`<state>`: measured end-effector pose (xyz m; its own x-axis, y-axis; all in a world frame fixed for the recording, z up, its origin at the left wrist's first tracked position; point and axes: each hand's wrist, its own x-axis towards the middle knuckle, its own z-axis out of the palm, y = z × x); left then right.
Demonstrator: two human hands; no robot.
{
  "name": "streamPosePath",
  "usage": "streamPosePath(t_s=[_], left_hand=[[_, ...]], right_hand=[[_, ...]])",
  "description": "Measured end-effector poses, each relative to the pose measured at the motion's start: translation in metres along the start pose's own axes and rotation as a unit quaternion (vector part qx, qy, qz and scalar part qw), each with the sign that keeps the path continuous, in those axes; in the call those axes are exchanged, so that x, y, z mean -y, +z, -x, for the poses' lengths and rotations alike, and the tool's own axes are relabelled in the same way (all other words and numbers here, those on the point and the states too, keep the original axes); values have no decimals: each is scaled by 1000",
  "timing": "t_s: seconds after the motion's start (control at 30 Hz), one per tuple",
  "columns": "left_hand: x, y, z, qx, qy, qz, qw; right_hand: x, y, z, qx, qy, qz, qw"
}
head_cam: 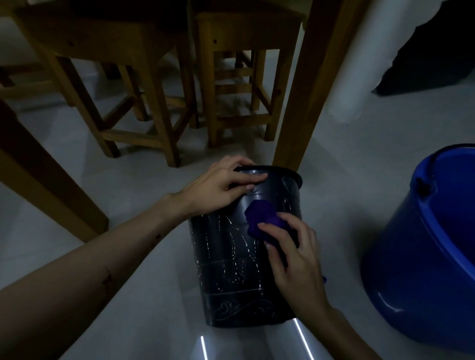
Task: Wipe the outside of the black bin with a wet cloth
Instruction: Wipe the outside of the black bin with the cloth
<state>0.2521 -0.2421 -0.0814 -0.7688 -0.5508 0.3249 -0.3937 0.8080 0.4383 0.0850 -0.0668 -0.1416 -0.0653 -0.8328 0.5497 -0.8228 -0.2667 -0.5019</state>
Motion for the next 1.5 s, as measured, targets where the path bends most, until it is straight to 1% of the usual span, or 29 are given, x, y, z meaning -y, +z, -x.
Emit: streamPosePath(t_s=[0.07, 0.1, 0.17, 0.2, 0.27, 0.37, 0.43, 0.5, 0.57, 0.63, 0.7, 0.77, 0.8, 0.83, 0.87, 0.93, 0.97, 1.0, 1.03, 1.07, 1.17, 1.27, 1.37, 1.5], left_hand=[[1, 0, 2, -10, 5, 0, 1000], [2, 0, 3, -13, 4, 2, 1000], [2, 0, 4, -16, 4, 7, 1000], [1, 0, 4, -18, 7, 10, 1000], [-1, 0, 2, -21, 19, 11, 1000], [-3, -1, 1, -11, 20, 8, 1000], [0, -1, 2, -11, 16, 6, 1000], [1, -1, 2, -23, 14, 0, 1000], [2, 0, 3, -30, 13, -9, 999], [1, 0, 3, -30, 9, -16, 999], [-1, 1, 2, -33, 3, -22, 999], [-3, -1, -1, -31, -3, -24, 999], [-5, -3, -3, -27, -5, -28, 999], [-6, -5, -5, -21, -8, -29, 999], [-7, -8, -6, -14, -14, -26, 999], [-8, -12, -7, 0, -51, 5, 999], [-9, -14, -8, 3, -73, 29, 997], [-10, -13, -8, 1, -90, 55, 994], [-11, -12, -9, -5, -103, 75, 992], [-12, -10, -11, -14, -113, 88, 990], [-16, -4, -17, -35, -129, 105, 985], [-17, -3, -20, -47, -132, 107, 984], [-18, -6, -21, -29, -133, 77, 988], [-17, -11, -17, -29, -144, 53, 988]], right_hand=[[-3, -4, -1, -19, -9, -36, 999], [-7, -8, -4, -42, 0, -58, 997], [-20, -15, -17, -97, 58, -95, 989], [-27, -17, -27, -107, 98, -120, 982], [-36, -15, -43, -89, 155, -166, 970], [-37, -4, -50, -72, 152, -160, 973], [-30, -1, -46, -56, 117, -158, 979], [-21, 1, -36, -21, 46, -129, 990], [-10, 2, -22, 26, -29, -71, 997], [-5, 3, -1, 65, -105, -14, 992], [-5, 0, 23, 80, -173, 16, 982], [-8, -6, 38, 82, -206, 16, 975], [-9, -11, 38, 78, -205, 8, 976], [-10, -14, 35, 61, -187, -4, 980], [-13, -18, 29, 30, -152, -18, 988], [-23, -24, 6, -51, -42, -53, 996], [-29, -26, -8, -80, 11, -71, 994], [-34, -25, -22, -92, 50, -85, 991], [-37, -23, -34, -87, 70, -93, 989], [-38, -18, -43, -73, 72, -94, 990], [-30, -3, -50, -32, 32, -75, 996], [-17, 2, -35, 10, -32, -52, 998], [-8, 7, 1, 48, -107, -39, 992], [-7, 10, 56, 69, -194, -4, 979]])
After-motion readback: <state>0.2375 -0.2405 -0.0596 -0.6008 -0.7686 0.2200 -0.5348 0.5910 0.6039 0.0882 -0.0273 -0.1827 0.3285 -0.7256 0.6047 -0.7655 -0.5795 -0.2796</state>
